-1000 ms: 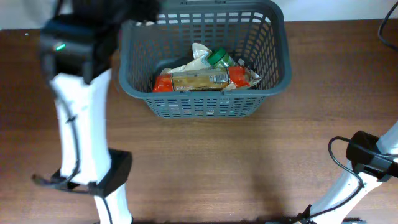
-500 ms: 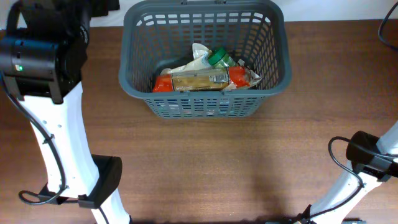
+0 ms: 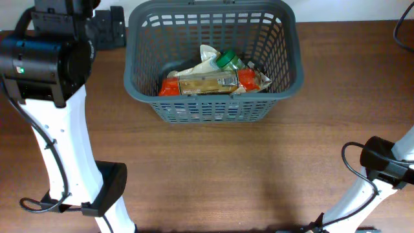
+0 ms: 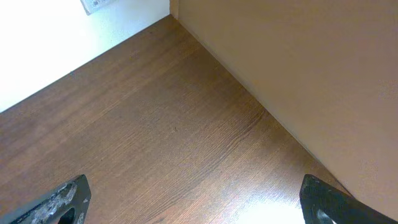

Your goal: Pack container

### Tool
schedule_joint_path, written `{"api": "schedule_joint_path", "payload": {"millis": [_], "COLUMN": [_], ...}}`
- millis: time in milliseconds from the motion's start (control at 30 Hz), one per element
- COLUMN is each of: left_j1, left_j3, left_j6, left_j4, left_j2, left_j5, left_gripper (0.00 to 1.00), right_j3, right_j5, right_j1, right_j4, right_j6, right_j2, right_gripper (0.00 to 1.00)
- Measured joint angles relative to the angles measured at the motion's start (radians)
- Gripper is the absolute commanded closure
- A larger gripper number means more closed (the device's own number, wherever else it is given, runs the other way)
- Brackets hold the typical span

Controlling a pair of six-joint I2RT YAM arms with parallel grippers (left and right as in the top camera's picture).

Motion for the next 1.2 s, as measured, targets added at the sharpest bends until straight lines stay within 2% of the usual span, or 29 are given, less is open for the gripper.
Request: {"api": "schedule_joint_path", "payload": {"millis": [367,600,700,800,900,1200], "left_j1": [0.000,0.000,0.000,0.000,0.000,0.061], "left_j3": [-0.003,-0.013,-0.078,-0.202,-0.406,-1.224], "left_j6": [0.017,0.017,0.017,0.017,0.017,0.017], "left_j4": [-0.018,0.017,0.073,0.148,0.278,0.699], "left_j2": [-0.040,-0.257,-0.389,-0.516,-0.655,-1.066], "left_j5": [-0.004,0.041,0.051,0.052,0.052,0.096], "left_gripper": [0.01,0.01,0.01,0.01,0.01,0.01], "right_j3": [0.000,0.000,0.000,0.000,0.000,-0.001], "right_j5": [0.000,0.000,0.000,0.000,0.000,0.000], "right_j1": [0.000,0.000,0.000,0.000,0.000,0.000], "right_j4": [0.000,0.000,0.000,0.000,0.000,0.000], "right_j6": [0.000,-0.001,0.000,-0.001,0.000,-0.001], "right_j2": [0.000,0.000,0.000,0.000,0.000,0.000], "right_gripper": [0.01,0.01,0.01,0.01,0.01,0.01]}}
